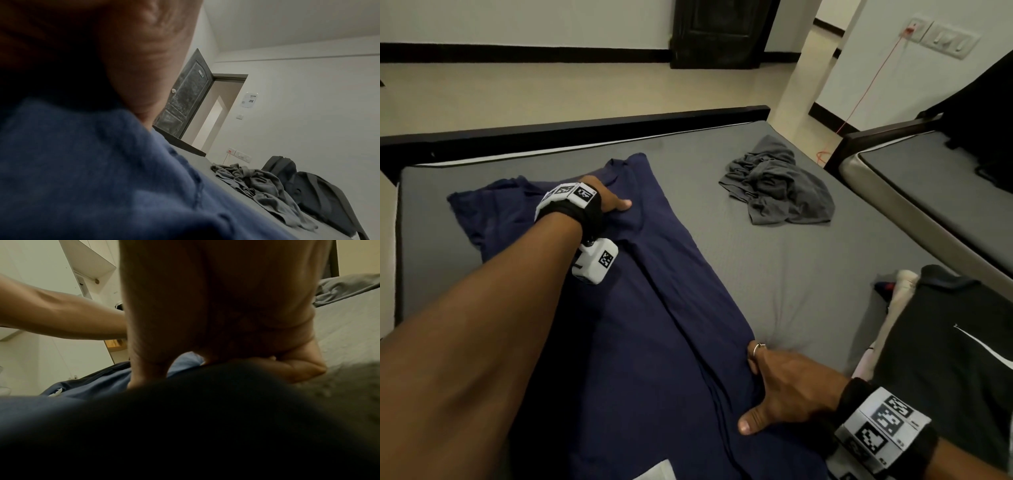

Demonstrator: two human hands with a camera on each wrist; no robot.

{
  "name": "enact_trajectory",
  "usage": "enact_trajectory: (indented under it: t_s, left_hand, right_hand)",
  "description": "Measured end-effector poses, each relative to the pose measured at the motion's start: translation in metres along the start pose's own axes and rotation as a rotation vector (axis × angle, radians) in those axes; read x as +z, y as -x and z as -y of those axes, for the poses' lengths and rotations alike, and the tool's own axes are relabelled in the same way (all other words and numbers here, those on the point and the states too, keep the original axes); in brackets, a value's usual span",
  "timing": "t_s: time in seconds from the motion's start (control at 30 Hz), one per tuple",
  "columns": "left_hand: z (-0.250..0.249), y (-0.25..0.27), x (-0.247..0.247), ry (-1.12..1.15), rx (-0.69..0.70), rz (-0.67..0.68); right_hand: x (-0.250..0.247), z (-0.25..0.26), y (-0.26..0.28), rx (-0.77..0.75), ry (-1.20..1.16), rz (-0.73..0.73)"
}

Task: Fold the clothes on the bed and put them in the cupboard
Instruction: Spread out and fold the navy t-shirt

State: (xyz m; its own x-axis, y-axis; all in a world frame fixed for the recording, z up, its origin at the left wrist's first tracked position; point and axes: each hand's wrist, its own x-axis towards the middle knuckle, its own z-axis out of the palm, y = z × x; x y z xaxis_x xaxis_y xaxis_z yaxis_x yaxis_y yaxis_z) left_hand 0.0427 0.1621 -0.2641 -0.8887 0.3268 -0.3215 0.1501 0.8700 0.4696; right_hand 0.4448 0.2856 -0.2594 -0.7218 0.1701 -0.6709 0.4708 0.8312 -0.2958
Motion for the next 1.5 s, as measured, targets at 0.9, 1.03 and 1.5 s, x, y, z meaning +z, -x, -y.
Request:
enact_trajectory:
  t_s: [0.9, 1.03, 1.5]
  left_hand:
    - [-0.005, 0.012, -0.011, 0.266, -0.11, -0.003]
    - [-0.055, 0.039, -0.005, 0.33, 0.02, -0.095]
    - [-0.028, 0.056, 0.032, -0.317, 0.512, -0.03]
  right_hand:
    - [0.004, -0.001, -0.002, -0.003, 0.021, 0.002]
    - [0.004, -0.002, -0.002, -0.006, 0.017, 0.005]
    - [0.006, -0.005, -0.005, -0.035, 0.005, -0.017]
